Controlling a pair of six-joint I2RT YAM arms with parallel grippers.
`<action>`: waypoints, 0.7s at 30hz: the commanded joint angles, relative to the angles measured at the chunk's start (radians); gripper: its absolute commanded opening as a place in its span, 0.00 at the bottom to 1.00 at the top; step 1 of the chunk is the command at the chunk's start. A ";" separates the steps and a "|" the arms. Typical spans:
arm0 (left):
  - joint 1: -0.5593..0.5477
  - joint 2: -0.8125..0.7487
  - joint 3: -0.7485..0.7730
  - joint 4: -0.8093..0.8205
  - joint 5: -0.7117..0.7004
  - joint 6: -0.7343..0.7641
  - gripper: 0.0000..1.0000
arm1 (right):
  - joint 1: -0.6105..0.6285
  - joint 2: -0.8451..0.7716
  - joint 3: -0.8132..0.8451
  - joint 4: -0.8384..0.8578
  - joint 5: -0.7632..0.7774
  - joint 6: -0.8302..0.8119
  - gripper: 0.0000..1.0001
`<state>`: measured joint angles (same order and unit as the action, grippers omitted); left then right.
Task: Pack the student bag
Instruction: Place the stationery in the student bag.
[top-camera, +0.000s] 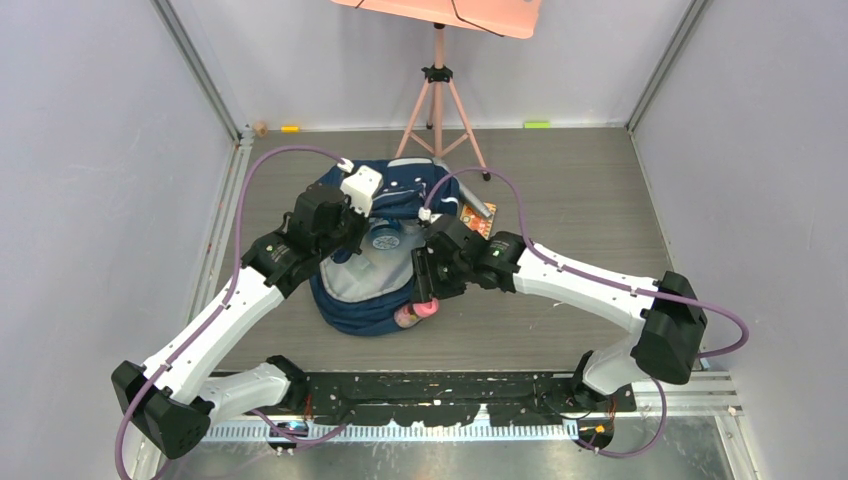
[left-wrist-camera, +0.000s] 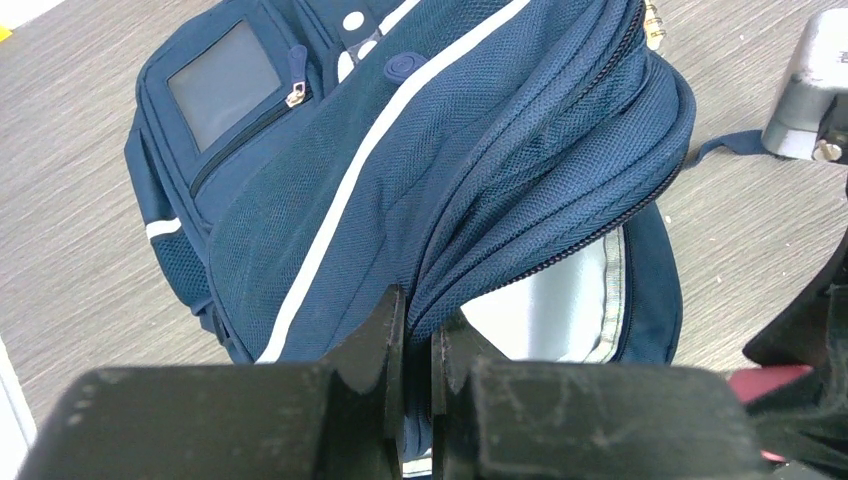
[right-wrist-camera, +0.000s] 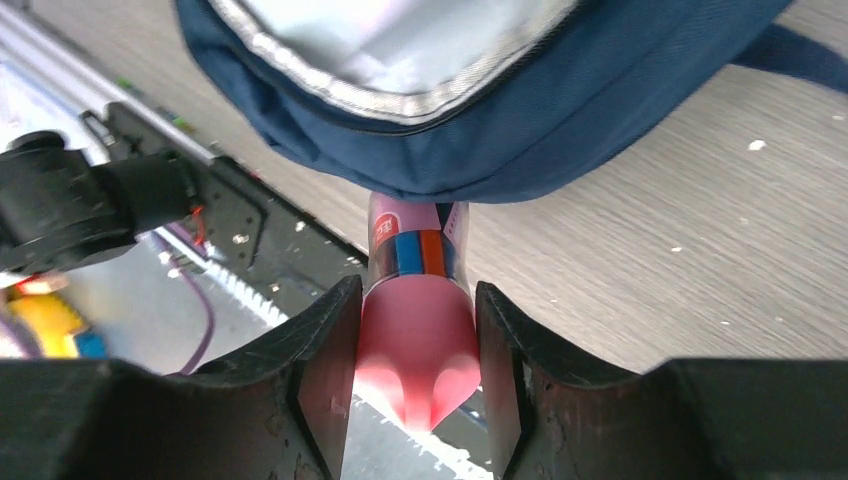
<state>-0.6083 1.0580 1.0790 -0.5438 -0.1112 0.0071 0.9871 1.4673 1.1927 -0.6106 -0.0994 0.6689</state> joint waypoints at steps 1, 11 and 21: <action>-0.010 -0.038 0.064 0.144 0.088 -0.047 0.00 | 0.012 0.003 -0.008 -0.058 0.194 -0.012 0.00; -0.010 -0.019 0.064 0.142 0.093 -0.049 0.00 | 0.017 0.057 0.099 -0.318 0.358 -0.104 0.01; -0.010 -0.019 0.064 0.143 0.091 -0.048 0.00 | 0.034 0.101 0.106 -0.317 0.379 -0.083 0.27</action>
<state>-0.6083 1.0607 1.0786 -0.5438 -0.1066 0.0067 1.0107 1.5688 1.2644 -0.8921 0.2405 0.5816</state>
